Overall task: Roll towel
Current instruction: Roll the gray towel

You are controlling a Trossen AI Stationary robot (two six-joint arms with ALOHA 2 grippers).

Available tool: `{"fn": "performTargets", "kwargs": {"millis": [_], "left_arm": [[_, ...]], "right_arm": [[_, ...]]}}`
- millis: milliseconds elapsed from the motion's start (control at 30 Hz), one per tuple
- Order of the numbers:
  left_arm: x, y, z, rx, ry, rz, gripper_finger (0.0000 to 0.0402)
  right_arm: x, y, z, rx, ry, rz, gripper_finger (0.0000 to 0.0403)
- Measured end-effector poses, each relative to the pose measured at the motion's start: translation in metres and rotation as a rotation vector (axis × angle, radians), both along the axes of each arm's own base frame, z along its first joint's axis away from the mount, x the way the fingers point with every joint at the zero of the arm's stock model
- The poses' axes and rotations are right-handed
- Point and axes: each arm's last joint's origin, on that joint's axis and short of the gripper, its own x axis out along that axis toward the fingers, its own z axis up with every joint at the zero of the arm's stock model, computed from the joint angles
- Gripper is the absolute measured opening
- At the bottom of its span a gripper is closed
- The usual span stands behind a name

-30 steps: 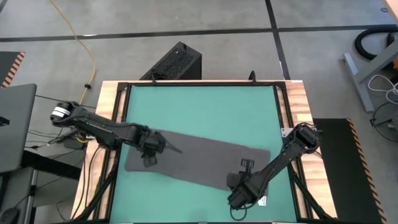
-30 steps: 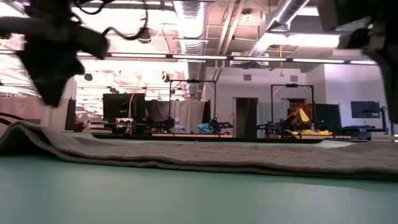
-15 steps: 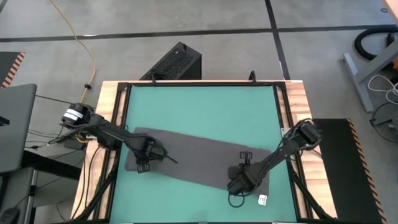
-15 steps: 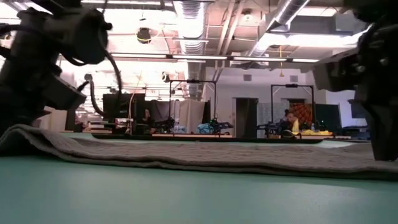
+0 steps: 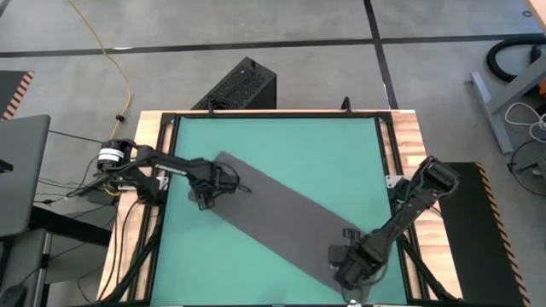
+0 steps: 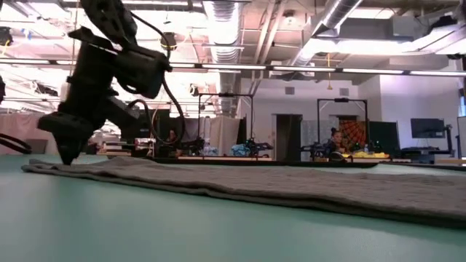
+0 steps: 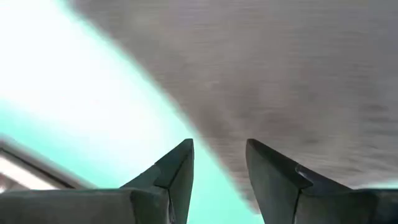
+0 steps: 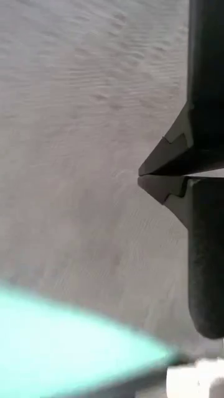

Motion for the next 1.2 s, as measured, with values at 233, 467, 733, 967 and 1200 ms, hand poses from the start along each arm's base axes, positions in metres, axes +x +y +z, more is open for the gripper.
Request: {"fn": "performTargets", "kwargs": {"millis": [233, 467, 733, 967, 1200], "left_arm": [[0.008, 0.017, 0.023, 0.050, -0.137, 0.054, 0.0137], [0.033, 0.026, 0.026, 0.068, -0.392, 0.000, 0.0137], [0.033, 0.065, -0.002, 0.106, -0.279, 0.070, 0.0137], [0.012, 0.105, -0.014, 0.235, -0.076, 0.135, 0.0137], [-0.020, 0.146, -0.012, 0.373, 0.083, 0.223, 0.0137]], "right_arm": [[-0.003, -0.004, 0.026, -0.075, -0.203, 0.062, 0.0024], [0.012, -0.009, 0.025, -0.093, -0.265, 0.089, 0.0024], [0.031, -0.018, 0.011, -0.127, -0.237, 0.161, 0.0024], [0.046, -0.031, 0.003, -0.158, -0.220, 0.222, 0.0024], [0.069, -0.056, 0.004, -0.167, -0.262, 0.265, 0.0024]]}}
